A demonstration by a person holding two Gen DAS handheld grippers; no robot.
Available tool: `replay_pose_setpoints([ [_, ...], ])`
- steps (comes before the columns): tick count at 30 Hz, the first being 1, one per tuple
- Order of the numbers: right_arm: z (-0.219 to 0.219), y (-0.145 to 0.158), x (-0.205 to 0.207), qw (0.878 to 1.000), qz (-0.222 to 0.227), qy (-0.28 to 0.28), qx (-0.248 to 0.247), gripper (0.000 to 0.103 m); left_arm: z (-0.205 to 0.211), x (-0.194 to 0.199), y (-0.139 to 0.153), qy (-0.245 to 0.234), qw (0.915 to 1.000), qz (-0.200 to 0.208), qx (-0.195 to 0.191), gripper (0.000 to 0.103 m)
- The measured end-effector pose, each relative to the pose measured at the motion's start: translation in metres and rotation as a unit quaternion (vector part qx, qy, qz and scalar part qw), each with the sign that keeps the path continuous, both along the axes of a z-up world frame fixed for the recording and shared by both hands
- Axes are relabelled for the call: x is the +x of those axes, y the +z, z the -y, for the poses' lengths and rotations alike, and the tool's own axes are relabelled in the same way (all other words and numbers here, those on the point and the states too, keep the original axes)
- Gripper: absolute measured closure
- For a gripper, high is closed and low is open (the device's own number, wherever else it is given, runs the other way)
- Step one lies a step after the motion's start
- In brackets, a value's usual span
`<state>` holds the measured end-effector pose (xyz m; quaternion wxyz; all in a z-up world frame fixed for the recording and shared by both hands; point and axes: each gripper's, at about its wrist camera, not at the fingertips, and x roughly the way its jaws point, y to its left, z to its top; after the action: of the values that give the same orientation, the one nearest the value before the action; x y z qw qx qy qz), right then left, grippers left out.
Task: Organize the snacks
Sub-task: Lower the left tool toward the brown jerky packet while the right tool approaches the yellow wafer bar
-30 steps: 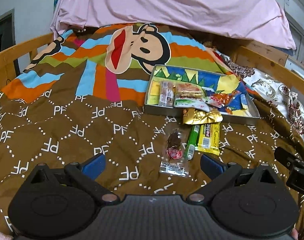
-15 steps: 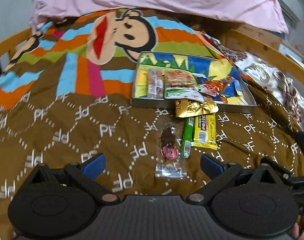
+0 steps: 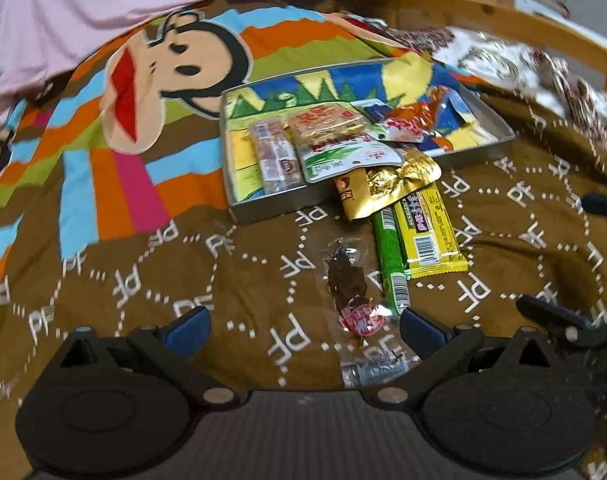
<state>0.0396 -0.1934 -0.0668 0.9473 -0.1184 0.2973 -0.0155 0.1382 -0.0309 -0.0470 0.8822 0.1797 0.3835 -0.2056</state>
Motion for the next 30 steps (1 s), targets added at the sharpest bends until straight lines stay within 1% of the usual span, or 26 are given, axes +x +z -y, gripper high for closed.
replay_pose_setpoints([
  [5,0.012,-0.011,0.028,0.999,-0.021,-0.029,0.038,0.001,0.012,0.006,-0.019,-0.034,0.9969,0.014,0.069,0.001],
  [7,0.016,-0.015,0.038,0.997,-0.028,-0.038,0.055,0.001,0.017,0.004,-0.024,-0.050,0.9946,0.017,0.089,0.001],
  [9,0.018,-0.018,0.047,0.996,-0.034,-0.048,0.072,0.001,0.021,0.001,-0.027,-0.062,0.9932,0.022,0.096,0.001],
  [13,0.018,-0.022,0.067,0.992,-0.043,-0.063,0.105,0.001,0.025,0.002,-0.028,-0.071,0.9936,0.019,0.087,0.001],
  [18,0.012,-0.030,0.089,0.990,-0.055,-0.061,0.112,0.001,0.025,0.012,-0.036,-0.066,0.9945,0.010,0.081,0.001],
  [20,0.008,-0.035,0.096,0.990,-0.061,-0.059,0.115,0.001,0.024,0.014,-0.038,-0.059,0.9956,0.002,0.073,0.001],
  [24,0.003,-0.040,0.105,0.991,-0.058,-0.061,0.101,0.001,0.023,0.017,-0.039,-0.055,0.9967,0.007,0.059,0.001],
  [27,0.005,-0.041,0.106,0.991,-0.058,-0.064,0.097,0.001,0.020,0.021,-0.042,-0.049,0.9975,0.001,0.051,0.001],
  [30,0.010,-0.038,0.103,0.991,-0.052,-0.086,0.089,0.001,0.018,0.023,-0.042,-0.041,0.9981,-0.002,0.045,0.001],
])
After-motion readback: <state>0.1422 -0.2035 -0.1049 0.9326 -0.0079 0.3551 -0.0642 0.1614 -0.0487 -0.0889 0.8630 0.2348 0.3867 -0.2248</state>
